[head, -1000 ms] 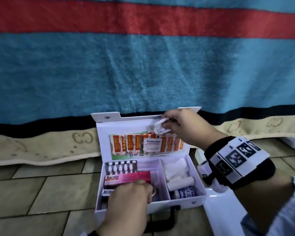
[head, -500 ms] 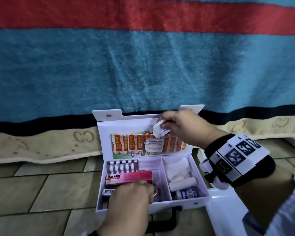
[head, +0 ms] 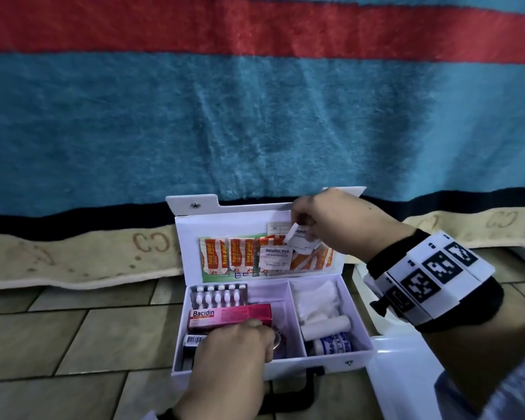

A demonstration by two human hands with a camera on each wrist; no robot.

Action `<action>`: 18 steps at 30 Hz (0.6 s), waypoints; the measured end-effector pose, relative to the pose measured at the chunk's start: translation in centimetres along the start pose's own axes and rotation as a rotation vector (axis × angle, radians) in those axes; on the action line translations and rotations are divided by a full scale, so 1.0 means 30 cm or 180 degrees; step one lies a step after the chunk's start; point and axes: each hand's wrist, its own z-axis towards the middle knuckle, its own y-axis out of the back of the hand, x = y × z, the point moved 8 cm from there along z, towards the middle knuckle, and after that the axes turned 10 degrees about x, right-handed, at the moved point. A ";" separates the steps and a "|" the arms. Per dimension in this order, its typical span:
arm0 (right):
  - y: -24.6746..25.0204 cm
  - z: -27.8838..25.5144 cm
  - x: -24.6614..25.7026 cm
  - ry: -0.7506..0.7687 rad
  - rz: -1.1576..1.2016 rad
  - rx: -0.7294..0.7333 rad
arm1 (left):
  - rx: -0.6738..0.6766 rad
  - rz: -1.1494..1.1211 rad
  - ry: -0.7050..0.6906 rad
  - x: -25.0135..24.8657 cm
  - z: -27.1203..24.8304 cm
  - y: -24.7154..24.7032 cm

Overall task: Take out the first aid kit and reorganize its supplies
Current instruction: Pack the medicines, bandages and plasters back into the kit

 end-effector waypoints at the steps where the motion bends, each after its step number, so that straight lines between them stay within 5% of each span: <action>1: 0.005 0.001 -0.008 -0.0070 -0.0016 -0.0017 | -0.0003 -0.0012 0.0017 0.002 -0.001 -0.001; 18: -0.020 -0.029 0.079 -0.0023 -0.0942 0.0105 | -0.0086 -0.0067 0.0057 -0.001 -0.019 0.008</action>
